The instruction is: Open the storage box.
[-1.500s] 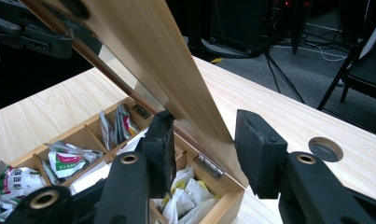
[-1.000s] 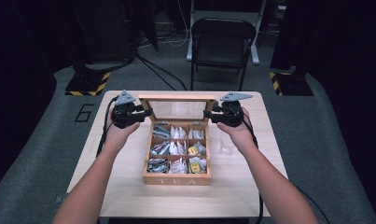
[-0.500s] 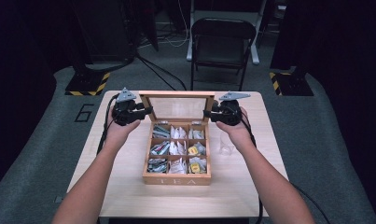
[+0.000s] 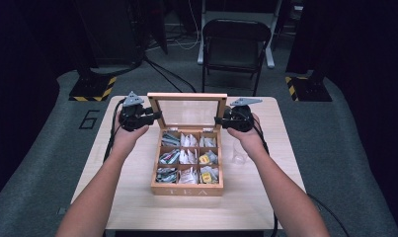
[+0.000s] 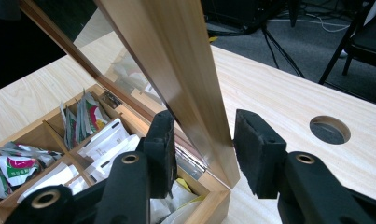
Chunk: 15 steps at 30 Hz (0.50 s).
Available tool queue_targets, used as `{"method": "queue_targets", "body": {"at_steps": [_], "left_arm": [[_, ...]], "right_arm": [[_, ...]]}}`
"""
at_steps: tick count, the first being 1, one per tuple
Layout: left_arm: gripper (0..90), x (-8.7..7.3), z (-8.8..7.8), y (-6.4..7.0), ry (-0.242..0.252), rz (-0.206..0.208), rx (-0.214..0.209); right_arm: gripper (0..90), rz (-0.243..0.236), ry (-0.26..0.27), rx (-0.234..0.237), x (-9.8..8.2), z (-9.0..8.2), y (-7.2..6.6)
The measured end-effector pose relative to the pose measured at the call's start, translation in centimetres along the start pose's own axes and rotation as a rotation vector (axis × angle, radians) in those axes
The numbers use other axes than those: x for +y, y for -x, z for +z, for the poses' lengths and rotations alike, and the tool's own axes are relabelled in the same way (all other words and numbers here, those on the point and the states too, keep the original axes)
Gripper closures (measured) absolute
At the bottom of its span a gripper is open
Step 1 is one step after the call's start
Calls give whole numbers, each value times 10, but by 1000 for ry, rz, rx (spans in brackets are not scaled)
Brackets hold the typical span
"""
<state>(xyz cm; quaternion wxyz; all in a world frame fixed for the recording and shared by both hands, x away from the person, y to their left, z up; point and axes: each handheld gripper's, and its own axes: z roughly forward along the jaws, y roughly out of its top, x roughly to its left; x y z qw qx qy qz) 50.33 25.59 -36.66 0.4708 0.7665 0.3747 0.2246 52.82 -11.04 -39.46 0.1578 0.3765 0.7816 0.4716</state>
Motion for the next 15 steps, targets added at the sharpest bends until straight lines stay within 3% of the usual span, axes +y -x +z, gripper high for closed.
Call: {"method": "queue_targets", "body": {"at_steps": [15], "left_arm": [[635, 2, 3, -2, -2, -11, 5]], "right_arm": [[596, 6, -22, -9, -4, 10, 4]]}}
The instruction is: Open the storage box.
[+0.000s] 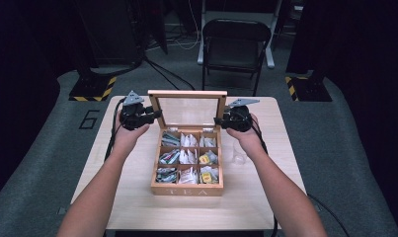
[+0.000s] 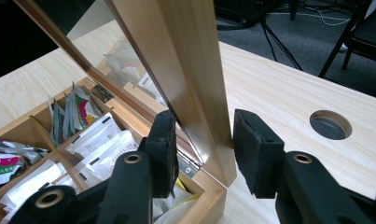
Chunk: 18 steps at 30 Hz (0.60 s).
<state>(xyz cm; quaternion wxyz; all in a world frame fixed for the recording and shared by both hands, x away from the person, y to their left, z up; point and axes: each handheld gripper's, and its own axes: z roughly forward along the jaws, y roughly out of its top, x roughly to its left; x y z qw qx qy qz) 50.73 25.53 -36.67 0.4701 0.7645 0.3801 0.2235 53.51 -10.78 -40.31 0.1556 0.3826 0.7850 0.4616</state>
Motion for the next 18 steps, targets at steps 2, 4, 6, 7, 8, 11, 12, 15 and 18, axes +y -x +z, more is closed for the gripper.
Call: {"method": "queue_targets", "body": {"at_steps": [2, 4, 6, 7, 8, 11, 12, 15, 18], "left_arm": [[636, 1, 0, 0, -5, 3, 2], [637, 2, 1, -1, -7, 4, 3], [637, 2, 2, -1, -3, 0, 6], [638, 2, 2, -1, -5, -1, 7], [638, 2, 2, -1, -3, -2, 10], [635, 2, 3, -2, -5, -7, 10], [633, 2, 4, -2, -3, -9, 9], [622, 0, 7, -3, -21, -15, 1], [604, -5, 11, -4, -31, -21, -4]], "right_arm": [[598, 2, -2, 3, 0, 1, 1], [602, -1, 1, 5, 0, 1, 2], [606, -1, 0, 4, 0, 1, 2], [607, -2, 0, 0, 0, 1, 2], [608, 0, 1, -1, 0, 1, 2], [611, 0, 1, -3, 0, 2, 2], [612, 0, 1, -4, 0, 2, 2], [613, -4, 1, -1, 1, 2, 3], [614, 15, 1, 2, 1, 2, 3]]}}
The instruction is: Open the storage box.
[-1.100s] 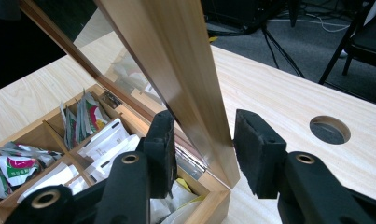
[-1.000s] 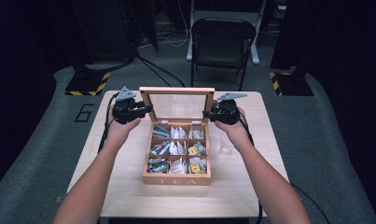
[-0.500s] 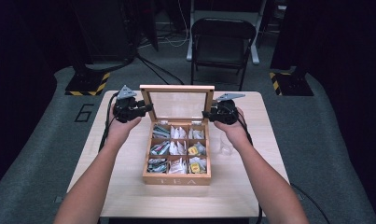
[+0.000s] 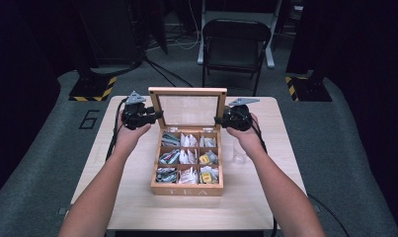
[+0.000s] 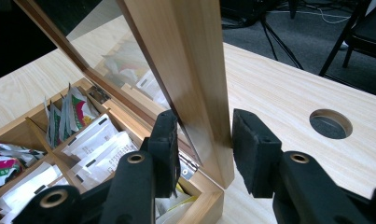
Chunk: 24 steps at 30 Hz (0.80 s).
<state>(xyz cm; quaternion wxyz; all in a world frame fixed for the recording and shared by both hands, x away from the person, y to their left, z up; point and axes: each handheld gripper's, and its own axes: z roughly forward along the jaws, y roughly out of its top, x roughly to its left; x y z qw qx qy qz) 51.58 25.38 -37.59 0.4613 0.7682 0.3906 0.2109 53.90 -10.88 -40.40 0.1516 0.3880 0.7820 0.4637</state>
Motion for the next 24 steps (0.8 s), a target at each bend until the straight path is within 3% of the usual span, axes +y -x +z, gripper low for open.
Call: {"method": "queue_targets", "body": {"at_steps": [15, 24], "left_arm": [[605, -8, 15, -5, -38, -20, 11], [574, -10, 15, -6, -48, -32, 10]], "right_arm": [[626, 9, -16, -8, 4, 2, 2], [637, 10, -19, 2, 7, 5, 6]]}}
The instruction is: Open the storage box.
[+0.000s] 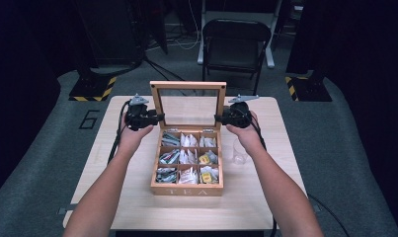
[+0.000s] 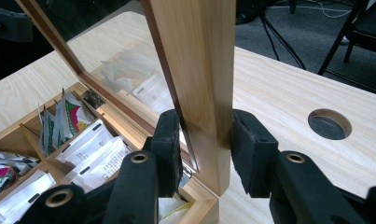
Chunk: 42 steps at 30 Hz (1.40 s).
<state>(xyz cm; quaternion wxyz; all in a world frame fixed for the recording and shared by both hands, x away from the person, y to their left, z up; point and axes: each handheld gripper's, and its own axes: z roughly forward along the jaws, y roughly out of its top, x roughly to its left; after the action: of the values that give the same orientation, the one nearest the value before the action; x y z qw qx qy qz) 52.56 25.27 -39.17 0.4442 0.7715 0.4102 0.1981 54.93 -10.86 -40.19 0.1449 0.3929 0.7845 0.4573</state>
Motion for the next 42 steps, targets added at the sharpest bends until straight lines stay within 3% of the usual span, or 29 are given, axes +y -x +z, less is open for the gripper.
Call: {"method": "queue_targets", "body": {"at_steps": [21, 29, 42], "left_arm": [[573, -10, -11, -5, -1, 0, 11], [569, -11, -15, -5, 6, -5, 15], [569, -16, -19, -7, 9, -8, 14]], "right_arm": [[649, 35, -8, -14, 4, 5, 4], [656, 23, -20, -32, 7, 9, 6], [656, 67, -26, -43, 10, 15, 10]]}}
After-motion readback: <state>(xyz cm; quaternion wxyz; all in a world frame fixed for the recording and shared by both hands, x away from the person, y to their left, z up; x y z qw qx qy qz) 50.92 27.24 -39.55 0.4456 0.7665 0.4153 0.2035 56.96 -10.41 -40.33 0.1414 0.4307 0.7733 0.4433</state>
